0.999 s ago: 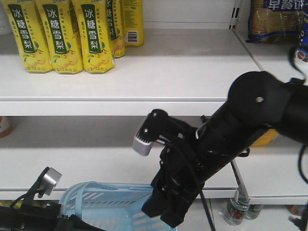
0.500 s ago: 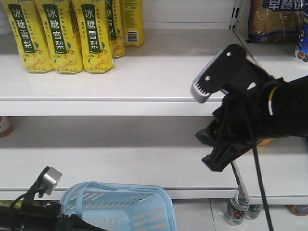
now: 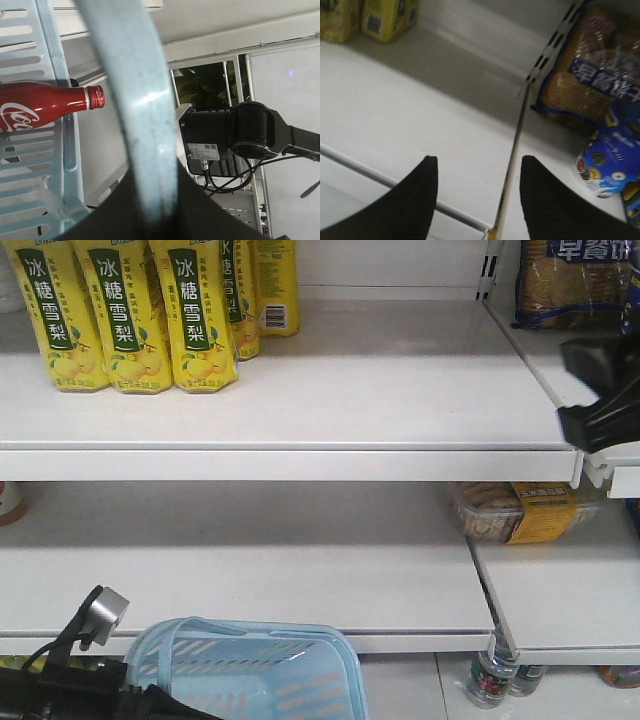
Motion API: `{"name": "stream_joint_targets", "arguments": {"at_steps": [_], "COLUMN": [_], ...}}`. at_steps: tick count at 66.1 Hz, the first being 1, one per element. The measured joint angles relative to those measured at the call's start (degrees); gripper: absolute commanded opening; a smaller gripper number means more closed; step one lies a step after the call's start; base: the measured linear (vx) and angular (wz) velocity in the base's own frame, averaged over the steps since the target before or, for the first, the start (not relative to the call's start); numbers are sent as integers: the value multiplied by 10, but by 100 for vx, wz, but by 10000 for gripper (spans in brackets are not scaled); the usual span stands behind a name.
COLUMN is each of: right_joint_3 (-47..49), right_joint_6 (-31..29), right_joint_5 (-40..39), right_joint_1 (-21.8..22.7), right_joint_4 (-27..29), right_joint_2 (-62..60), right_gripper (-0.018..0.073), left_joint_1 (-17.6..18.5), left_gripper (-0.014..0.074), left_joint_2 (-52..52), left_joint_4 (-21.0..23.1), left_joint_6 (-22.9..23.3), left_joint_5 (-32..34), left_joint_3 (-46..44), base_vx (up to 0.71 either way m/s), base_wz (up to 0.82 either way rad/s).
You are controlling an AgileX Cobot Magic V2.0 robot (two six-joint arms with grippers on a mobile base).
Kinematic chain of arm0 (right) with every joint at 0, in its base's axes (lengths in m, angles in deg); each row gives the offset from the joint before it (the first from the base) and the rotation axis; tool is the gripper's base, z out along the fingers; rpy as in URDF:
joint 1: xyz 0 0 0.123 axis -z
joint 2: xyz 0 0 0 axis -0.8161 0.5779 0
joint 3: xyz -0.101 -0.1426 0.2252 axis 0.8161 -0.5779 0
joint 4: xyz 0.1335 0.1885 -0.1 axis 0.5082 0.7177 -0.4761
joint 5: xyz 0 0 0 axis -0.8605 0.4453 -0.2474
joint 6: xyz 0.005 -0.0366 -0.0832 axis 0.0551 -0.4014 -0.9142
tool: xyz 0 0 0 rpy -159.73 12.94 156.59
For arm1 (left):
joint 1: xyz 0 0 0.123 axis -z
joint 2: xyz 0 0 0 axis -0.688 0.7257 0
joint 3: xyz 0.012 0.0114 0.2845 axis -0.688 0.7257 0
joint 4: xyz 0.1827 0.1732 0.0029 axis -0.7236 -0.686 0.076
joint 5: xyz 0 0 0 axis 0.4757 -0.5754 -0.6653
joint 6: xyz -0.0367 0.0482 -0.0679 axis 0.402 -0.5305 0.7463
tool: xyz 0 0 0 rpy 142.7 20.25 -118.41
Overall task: Place coke in basket with both arms
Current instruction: 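Withdraw the right gripper up and away from the basket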
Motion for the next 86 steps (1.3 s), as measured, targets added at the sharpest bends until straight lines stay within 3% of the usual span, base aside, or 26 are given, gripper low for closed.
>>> {"name": "stream_joint_targets", "arguments": {"at_steps": [12, 38, 69, 86], "right_joint_3": [-106, -329, -486, -548], "right_joint_6": [83, 191, 280, 289], "right_joint_5": [-49, -219, -311, -351], "right_joint_1": [0, 0, 0, 0], "right_joint_4": [-51, -60, -61, -63], "right_joint_2": [-85, -217, -347, -382], "right_gripper": [363, 363, 299, 268], "left_joint_1": [0, 0, 0, 0], "left_gripper": [-6, -6, -6, -6], "left_joint_2": [0, 0, 0, 0], "left_joint_4": [1, 0, 0, 0], "left_joint_6": [0, 0, 0, 0], "left_joint_5": [0, 0, 0, 0], "left_joint_3": [0, 0, 0, 0], "base_vx": [0, 0, 0, 0], "base_wz": [0, 0, 0, 0]}}
